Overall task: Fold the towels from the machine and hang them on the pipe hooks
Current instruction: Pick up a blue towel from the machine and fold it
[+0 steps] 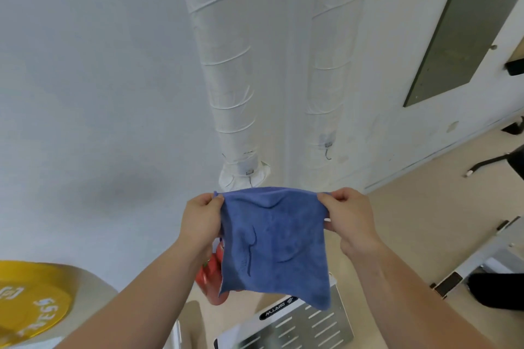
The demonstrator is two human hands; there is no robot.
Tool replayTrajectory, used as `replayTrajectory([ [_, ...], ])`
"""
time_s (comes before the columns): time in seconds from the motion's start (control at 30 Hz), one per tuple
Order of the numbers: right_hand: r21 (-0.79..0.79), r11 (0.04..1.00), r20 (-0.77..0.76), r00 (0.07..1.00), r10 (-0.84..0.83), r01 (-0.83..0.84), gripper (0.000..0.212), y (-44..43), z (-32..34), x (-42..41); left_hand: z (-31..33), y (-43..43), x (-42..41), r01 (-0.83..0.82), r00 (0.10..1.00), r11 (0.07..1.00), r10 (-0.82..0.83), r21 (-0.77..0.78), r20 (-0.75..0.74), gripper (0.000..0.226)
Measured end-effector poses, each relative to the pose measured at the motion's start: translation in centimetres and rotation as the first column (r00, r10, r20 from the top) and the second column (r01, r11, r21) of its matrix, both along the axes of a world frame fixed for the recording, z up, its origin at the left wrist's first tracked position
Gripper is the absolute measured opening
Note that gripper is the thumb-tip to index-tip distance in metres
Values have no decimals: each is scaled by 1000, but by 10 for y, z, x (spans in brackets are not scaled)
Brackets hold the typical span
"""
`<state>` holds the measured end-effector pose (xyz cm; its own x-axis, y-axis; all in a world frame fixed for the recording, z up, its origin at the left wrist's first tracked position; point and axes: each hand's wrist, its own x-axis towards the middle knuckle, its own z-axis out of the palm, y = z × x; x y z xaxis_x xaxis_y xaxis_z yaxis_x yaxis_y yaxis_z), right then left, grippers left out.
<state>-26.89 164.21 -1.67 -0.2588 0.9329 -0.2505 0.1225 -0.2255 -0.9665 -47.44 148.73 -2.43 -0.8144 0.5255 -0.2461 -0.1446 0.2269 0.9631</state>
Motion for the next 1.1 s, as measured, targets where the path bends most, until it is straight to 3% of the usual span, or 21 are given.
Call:
replayTrajectory([
  [0.1,36,994,-29,994,102,-101,14,-24,3,-14,7,0,22,107,994,993,-106,48,-17,51],
  [0.23,131,969,-103,969,223,-209,11,-49,9,-31,21,3,50,214,976,972,-207,97,-70,28],
  [0.3,148,954,-159,946,282,-260,12,-58,12,-37,26,4,61,242,967,964,-230,109,-109,27],
  [0.47,169,902,-211,879,427,-398,32,-64,14,-35,30,4,67,250,967,961,-242,116,-78,26],
  [0.53,201,873,-169,862,479,-445,41,-60,14,-32,28,3,64,278,960,954,-272,112,-65,27],
  [0.7,477,743,163,878,450,-469,19,-43,9,-28,23,6,67,302,953,951,-299,69,-50,30],
  [0.9,653,532,279,824,493,-539,9,-28,8,-22,18,11,57,267,963,956,-268,119,-10,29],
  [1.0,644,529,285,815,505,-553,17,-28,8,-24,18,13,56,354,935,930,-352,99,-39,25],
  [1.1,624,592,248,848,469,-510,24,-29,11,-24,24,10,58,402,913,905,-408,138,16,24],
])
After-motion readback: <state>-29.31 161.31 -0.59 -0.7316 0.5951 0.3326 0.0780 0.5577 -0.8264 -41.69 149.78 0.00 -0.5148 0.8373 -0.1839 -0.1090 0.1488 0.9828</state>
